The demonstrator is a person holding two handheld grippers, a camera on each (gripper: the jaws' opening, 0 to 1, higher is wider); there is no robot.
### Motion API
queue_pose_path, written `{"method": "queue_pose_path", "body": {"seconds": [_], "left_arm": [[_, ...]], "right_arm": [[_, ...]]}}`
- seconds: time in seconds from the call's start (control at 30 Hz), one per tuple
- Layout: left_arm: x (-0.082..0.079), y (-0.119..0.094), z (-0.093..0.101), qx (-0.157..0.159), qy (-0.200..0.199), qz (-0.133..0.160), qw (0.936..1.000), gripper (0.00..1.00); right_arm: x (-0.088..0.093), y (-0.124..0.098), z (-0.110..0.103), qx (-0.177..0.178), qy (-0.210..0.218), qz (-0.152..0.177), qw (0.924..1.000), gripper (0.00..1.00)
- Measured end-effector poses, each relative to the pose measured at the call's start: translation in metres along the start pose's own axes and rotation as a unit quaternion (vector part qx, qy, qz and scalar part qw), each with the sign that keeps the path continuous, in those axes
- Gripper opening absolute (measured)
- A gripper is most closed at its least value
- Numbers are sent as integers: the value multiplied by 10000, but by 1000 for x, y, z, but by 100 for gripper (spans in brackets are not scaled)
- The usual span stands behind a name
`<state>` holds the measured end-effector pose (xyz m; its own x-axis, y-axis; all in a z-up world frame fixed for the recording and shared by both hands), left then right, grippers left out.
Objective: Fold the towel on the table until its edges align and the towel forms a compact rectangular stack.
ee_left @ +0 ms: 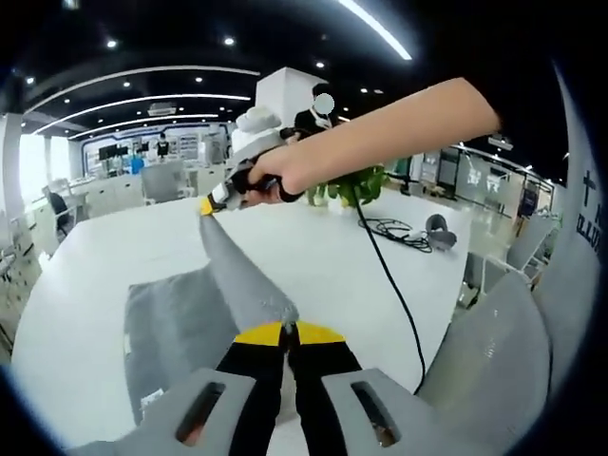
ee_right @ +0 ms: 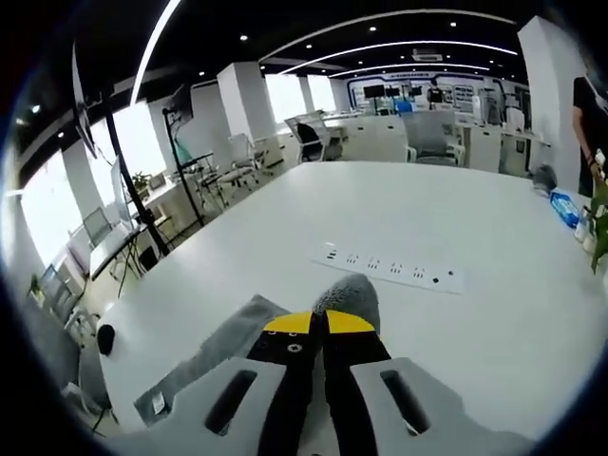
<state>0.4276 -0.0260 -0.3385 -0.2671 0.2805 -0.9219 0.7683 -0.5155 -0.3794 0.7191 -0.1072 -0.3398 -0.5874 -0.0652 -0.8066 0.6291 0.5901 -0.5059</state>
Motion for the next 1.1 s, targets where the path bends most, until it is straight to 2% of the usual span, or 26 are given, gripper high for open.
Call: {"method": "queue_pose_path", "body": {"seconds": [0.07,0.2,0.37,0.5,0.57,0.67,0.7,0.77,1.1], "left_arm": [[3,-6,-7,-168,-76,4,9998,3],[9,-16,-17,-392,-167,25,9991,3],[17,-27,-29,-716,-435,65,9965,3],[26,-34,-36,-881,-599,56,9943,3],[27,-36,-37,-921,-660,57,9935,3],[36,-40,-44,-1033,-720,36,9920,3],[37,-42,-45,-1063,-746,43,9915,3],[39,-45,-48,-1115,-848,52,9901,3],[50,-57,-62,-1437,-1224,257,9817,3]], "right_arm": [[1,-3,-14,-49,-27,17,10000,0],[-2,6,-31,-190,-85,43,9998,0],[-6,23,-41,-322,-184,33,9993,0],[-1,26,-59,-411,-241,-27,9989,0],[1,33,-62,-431,-270,-70,9987,0],[4,41,-67,-460,-278,-120,9985,0],[6,37,-72,-466,-277,-124,9985,0],[5,48,-74,-495,-282,-146,9983,0],[12,74,-96,-579,-404,-265,9972,0]]}}
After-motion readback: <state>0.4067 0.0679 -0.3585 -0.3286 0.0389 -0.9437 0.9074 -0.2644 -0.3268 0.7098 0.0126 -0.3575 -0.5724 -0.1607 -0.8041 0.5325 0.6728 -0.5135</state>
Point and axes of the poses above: the point that each gripper's makers call its tool centre point, and the gripper's own axes: y roughly forward along the fingers, z roughly to its right, x roughly out of its underside, the point moved 6 cm from there along -y, roughly backward along the fingers, and after that the axes turned 8 degrees about y, right-handed, at the moved point
